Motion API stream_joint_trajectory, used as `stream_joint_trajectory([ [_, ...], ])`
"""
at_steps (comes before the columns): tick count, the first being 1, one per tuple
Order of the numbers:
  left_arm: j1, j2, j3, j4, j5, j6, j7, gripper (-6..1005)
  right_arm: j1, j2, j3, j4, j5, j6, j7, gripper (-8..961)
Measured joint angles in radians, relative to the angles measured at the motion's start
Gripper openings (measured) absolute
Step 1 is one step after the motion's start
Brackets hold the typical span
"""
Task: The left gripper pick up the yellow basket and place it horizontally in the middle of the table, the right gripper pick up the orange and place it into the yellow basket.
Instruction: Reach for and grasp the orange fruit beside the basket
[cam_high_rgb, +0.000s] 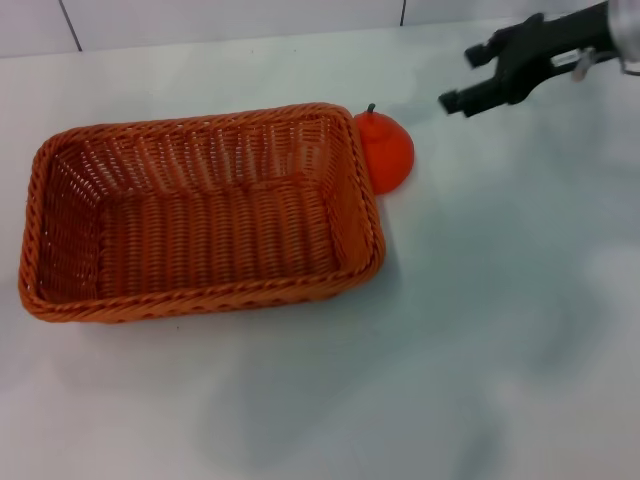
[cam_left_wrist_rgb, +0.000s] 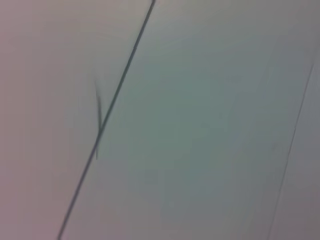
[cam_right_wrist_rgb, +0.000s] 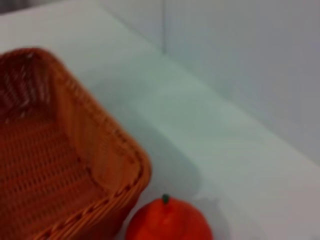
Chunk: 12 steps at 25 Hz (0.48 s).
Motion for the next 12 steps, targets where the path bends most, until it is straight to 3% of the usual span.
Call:
stream_joint_trajectory([
  [8,-0.006,0.001,-0.004,-0.233,-0.243,0.076,0.408,764,0.049,0.072,-0.019,0.001,-0.101,0.02,0.003,825],
  [12,-0.014,0.002,-0.002,-0.278,-0.264,0.079,0.461,764,0.055,0.101,-0.052,0.013,-0.105,0.066,0.004,823],
])
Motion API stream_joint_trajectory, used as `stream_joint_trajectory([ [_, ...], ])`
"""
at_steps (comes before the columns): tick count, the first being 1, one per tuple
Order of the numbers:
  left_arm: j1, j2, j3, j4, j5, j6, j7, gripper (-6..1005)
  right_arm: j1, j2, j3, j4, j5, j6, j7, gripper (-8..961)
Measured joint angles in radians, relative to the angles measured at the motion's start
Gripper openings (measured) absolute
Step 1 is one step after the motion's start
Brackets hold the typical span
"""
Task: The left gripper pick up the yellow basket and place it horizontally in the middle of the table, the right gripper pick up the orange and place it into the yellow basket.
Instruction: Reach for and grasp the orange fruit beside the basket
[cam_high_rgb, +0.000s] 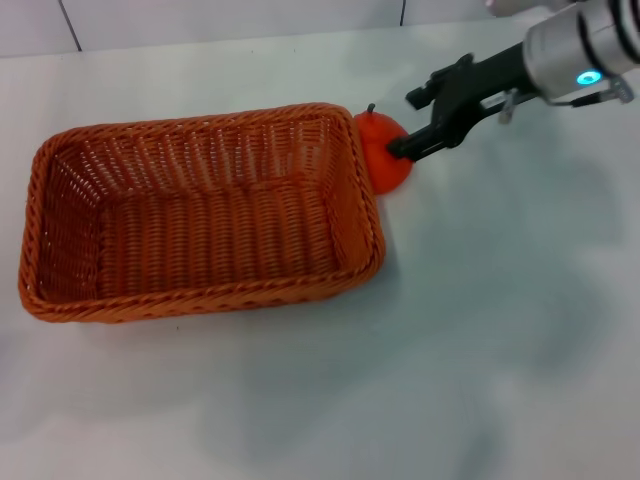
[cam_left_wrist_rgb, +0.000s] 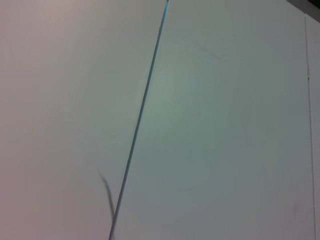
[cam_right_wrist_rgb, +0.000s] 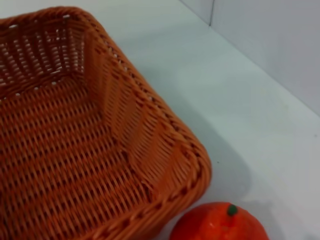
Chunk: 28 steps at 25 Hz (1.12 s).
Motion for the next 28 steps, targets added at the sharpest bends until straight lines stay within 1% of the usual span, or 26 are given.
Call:
stream_joint_trajectory([
  [3,-0.001,0.0,0.001,-0.003,-0.001,0.004,0.002,764,0.008,0.018,-0.015,0.031,-0.001,0.054,0.0,822],
  [5,-0.003,-0.001,0.001,-0.004,-0.002,0.011,0.002,763,0.011,0.027,-0.022,0.053,-0.002,0.093,-0.003,823],
  [12,-0.015,-0.002,0.003,-0.008,-0.004,0.013,-0.001,763,0.023,0.051,-0.046,0.129,0.0,0.23,-0.018,817],
  [14,-0.021,-0.002,0.004,-0.013,-0.004,0.01,-0.001,763,0.023,0.057,-0.048,0.133,0.0,0.249,-0.02,811],
  [17,-0.028,0.0,0.004,-0.023,-0.004,0.008,-0.001,763,0.023,0.06,-0.05,0.134,-0.001,0.255,-0.024,804],
  [22,-0.035,0.001,0.004,-0.024,-0.005,0.01,-0.001,763,0.021,0.061,-0.05,0.134,-0.002,0.261,-0.026,596],
  [28,-0.042,0.001,0.003,-0.025,-0.005,0.007,-0.001,763,0.018,0.061,-0.048,0.134,0.002,0.262,-0.036,406],
])
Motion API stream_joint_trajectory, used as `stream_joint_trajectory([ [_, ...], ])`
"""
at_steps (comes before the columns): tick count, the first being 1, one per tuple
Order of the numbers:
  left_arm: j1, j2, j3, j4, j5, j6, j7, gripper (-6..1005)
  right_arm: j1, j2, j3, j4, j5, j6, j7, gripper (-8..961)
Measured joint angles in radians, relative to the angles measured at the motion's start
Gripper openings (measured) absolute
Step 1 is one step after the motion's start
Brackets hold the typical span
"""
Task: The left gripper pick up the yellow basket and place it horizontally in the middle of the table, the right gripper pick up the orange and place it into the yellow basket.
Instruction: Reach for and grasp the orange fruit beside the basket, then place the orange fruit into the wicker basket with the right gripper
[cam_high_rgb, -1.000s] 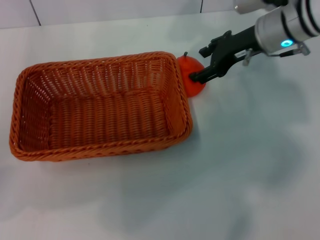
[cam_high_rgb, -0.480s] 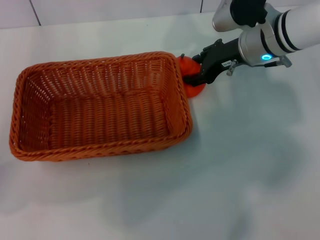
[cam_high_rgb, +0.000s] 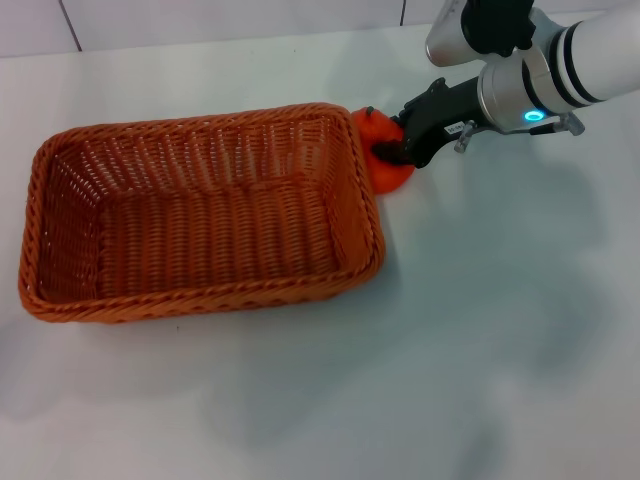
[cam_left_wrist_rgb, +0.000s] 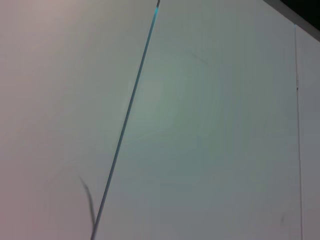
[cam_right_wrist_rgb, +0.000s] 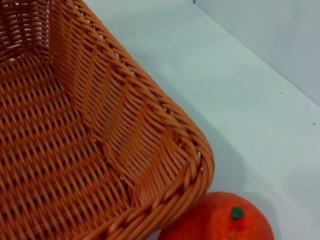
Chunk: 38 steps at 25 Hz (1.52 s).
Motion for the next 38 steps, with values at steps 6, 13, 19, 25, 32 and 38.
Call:
stream_joint_trajectory([
  [6,-0.005,0.001,-0.004,-0.007,0.0,-0.004,-0.001,763,-0.023,-0.012,0.02,-0.01,0.054,0.0,-0.018,336],
  [13,-0.006,0.002,-0.006,-0.007,0.0,-0.005,-0.001,764,-0.113,-0.057,0.136,-0.057,0.326,0.001,-0.07,278],
  [19,-0.009,0.001,-0.006,-0.007,0.0,-0.008,-0.001,764,-0.186,-0.029,0.181,-0.082,0.768,-0.117,-0.223,231],
  [25,-0.022,-0.001,-0.006,-0.013,0.0,-0.028,-0.001,765,-0.14,0.018,0.125,-0.046,0.841,-0.314,-0.319,191],
  [32,-0.026,0.001,-0.006,-0.024,0.0,-0.039,0.002,764,-0.107,0.022,-0.009,0.009,0.847,-0.364,-0.383,211],
  [38,-0.027,0.001,-0.006,-0.024,0.0,-0.05,0.003,765,-0.116,0.017,-0.04,0.003,0.844,-0.378,-0.384,427],
])
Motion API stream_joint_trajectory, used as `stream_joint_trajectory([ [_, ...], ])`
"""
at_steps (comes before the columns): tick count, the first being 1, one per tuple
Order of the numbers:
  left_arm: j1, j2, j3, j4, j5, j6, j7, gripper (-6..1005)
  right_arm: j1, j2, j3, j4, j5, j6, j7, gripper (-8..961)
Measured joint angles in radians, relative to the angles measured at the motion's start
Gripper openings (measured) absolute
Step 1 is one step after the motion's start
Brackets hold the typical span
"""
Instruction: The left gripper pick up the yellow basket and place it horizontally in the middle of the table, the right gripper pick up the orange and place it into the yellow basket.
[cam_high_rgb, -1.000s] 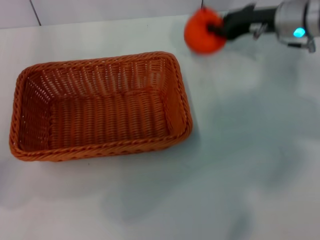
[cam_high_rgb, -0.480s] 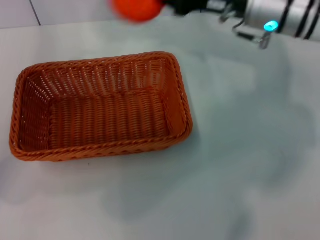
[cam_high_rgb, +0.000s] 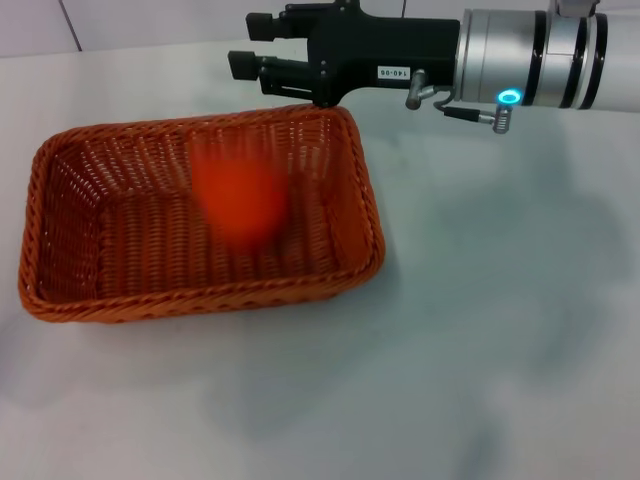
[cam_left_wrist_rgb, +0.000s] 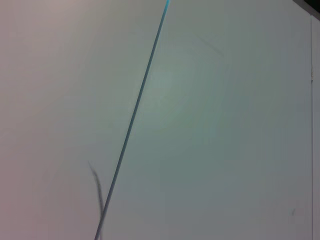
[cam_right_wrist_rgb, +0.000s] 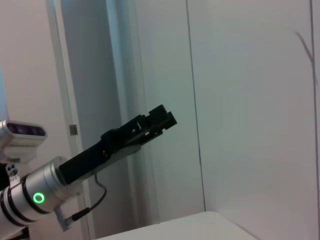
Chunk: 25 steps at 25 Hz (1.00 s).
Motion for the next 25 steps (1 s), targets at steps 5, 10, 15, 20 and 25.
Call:
stream_joint_trajectory([
  [5,-0.002,0.0,0.0,-0.002,0.0,0.0,0.002,765,-0.015,-0.002,0.009,-0.002,0.001,-0.004,-0.005,587],
  [10,-0.001,-0.001,0.0,-0.009,0.0,0.0,0.004,764,-0.06,-0.001,0.106,0.006,0.063,0.001,-0.1,704],
  [15,0.001,-0.003,0.0,-0.013,0.0,0.003,0.012,764,-0.113,0.002,0.299,0.116,0.227,0.048,-0.418,744],
  [20,-0.001,-0.004,-0.001,-0.054,-0.009,0.013,0.084,764,-0.151,0.001,0.477,0.276,0.486,0.062,-0.748,748],
  [25,-0.002,-0.005,-0.001,-0.145,-0.059,0.014,0.267,764,-0.177,-0.002,0.563,0.313,0.678,0.133,-0.786,747],
])
